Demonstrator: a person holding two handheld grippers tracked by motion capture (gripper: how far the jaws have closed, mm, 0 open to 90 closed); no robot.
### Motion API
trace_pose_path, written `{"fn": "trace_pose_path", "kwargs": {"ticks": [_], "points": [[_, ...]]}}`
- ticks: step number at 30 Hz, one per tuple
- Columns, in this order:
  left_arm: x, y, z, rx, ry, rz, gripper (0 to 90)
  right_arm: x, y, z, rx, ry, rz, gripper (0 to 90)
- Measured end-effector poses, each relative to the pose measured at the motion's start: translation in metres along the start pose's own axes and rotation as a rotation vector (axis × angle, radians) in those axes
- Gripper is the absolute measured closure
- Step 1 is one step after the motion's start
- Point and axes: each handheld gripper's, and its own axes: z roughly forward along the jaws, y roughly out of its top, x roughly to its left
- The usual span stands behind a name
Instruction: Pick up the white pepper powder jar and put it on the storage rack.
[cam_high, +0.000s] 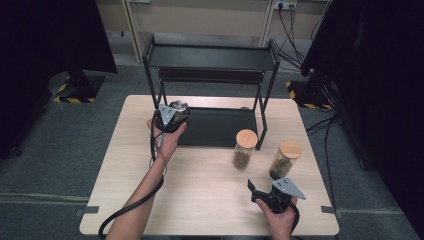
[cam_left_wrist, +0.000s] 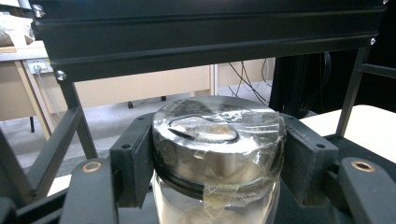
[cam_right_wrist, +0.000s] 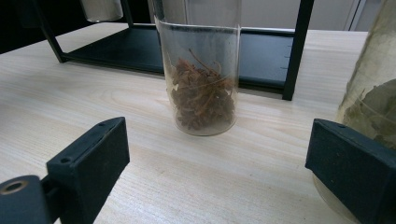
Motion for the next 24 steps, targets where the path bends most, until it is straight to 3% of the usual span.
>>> {"fn": "trace_pose_path", "kwargs": {"ticks": [24], "points": [[-0.003, -0.003, 0.022, 0.019, 0.007, -0.008, 34.9, 0.000, 0.000, 0.000, -0.001, 0.002, 0.001, 6.4]]}}
